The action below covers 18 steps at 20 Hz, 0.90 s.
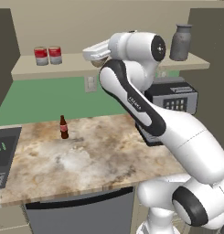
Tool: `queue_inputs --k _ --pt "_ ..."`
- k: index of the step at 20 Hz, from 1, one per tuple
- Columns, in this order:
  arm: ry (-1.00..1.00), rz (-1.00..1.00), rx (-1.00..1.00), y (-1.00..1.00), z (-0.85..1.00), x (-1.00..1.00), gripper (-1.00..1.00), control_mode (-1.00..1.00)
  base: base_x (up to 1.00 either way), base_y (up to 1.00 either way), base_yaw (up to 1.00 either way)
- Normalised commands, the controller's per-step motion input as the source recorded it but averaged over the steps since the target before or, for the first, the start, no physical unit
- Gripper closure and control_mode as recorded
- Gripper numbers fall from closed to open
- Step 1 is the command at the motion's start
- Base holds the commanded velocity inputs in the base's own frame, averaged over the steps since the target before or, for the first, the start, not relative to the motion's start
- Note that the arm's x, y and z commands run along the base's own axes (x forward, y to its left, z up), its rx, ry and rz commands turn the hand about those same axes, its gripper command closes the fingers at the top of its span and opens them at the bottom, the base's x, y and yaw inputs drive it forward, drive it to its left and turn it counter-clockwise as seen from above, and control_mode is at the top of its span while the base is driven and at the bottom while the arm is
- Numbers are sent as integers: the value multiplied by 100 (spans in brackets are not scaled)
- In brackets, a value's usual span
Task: Pick the cans from the counter and place them in their designated side in the cabinet.
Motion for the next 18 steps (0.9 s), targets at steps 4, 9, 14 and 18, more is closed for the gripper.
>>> queue_inputs --k 4,9,14,18 --pt "0 2 0 13 0 31 100 -100 0 0 0" --pt "0 1 0 10 0 28 100 -100 0 0 0" --pt "1 0 0 6 0 26 100 -100 0 0 0" --pt "2 0 0 5 0 24 100 -100 0 0 0"
